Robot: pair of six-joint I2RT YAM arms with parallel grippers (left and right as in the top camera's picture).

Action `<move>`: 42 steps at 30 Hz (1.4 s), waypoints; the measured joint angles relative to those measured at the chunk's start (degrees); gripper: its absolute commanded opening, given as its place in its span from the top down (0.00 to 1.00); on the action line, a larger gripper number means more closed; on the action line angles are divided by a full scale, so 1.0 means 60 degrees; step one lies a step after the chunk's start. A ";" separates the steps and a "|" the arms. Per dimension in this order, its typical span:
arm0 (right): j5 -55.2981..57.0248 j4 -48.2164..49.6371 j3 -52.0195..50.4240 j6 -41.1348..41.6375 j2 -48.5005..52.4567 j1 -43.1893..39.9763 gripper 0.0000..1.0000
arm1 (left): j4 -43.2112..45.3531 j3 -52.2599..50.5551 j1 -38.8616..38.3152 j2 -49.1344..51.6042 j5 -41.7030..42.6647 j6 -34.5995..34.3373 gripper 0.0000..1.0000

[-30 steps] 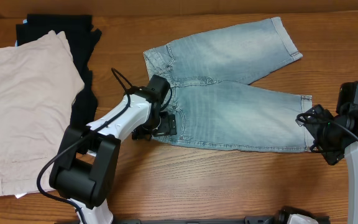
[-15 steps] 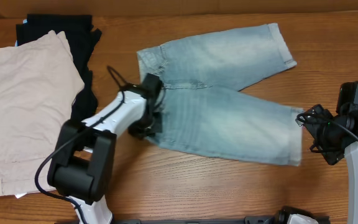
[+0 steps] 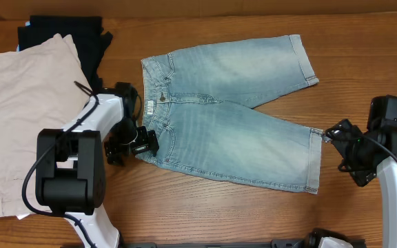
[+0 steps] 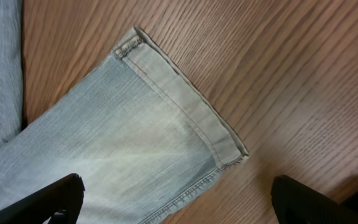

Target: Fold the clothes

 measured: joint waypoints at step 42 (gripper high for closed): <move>-0.0459 0.2863 -0.4182 0.1158 0.0055 0.0000 0.24 | 0.0663 0.0058 -0.0514 -0.0007 0.0528 -0.2036 0.96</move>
